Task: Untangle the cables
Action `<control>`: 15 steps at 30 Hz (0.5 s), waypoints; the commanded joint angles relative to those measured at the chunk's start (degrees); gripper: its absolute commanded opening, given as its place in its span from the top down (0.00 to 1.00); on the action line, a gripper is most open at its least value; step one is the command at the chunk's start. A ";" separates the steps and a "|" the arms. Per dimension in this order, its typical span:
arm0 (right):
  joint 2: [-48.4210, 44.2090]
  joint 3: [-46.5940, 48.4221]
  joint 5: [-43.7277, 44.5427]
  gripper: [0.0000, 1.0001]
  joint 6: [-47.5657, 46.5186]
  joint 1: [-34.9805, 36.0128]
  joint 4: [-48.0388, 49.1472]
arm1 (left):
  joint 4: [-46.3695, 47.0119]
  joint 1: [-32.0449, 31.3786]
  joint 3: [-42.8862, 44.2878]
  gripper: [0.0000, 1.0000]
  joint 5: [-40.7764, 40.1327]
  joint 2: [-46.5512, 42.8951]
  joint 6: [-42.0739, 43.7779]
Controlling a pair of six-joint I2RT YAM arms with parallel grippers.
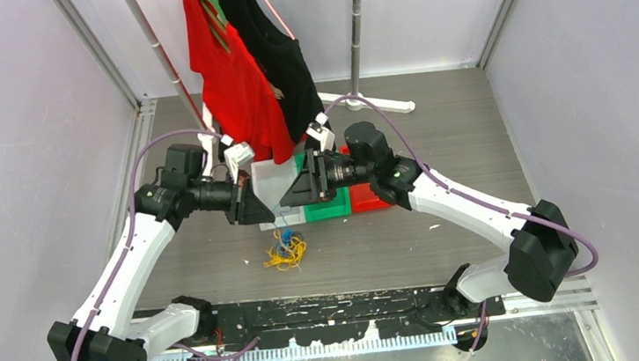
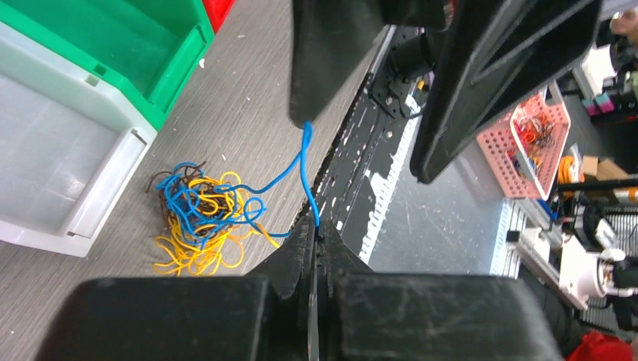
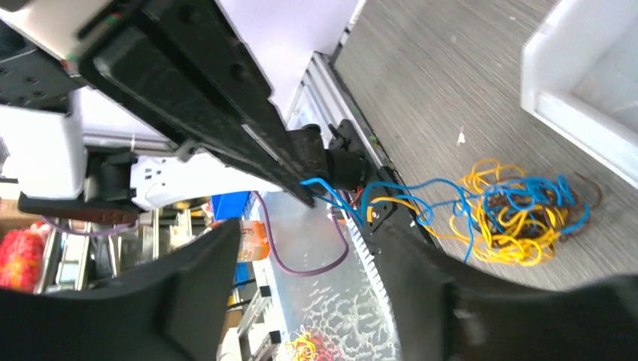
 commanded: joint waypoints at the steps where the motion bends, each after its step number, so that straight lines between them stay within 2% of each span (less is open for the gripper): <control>1: -3.82 0.43 8.49 0.15 -6.27 0.43 -3.94 | 0.92 -0.26 3.82 1.00 -2.58 -1.99 -6.09; 4: -7.01 -0.68 18.82 0.07 -11.53 3.16 -6.78 | 2.16 -0.19 4.48 1.00 -5.52 -2.88 -10.39; 9: -10.63 -5.15 34.16 0.05 -16.73 9.19 -4.66 | 3.54 -0.19 5.14 1.00 -10.99 -5.38 -16.48; 15: -8.07 -7.41 36.43 0.08 -14.57 11.64 2.38 | 0.78 -0.19 7.18 1.00 -9.64 -6.65 -18.72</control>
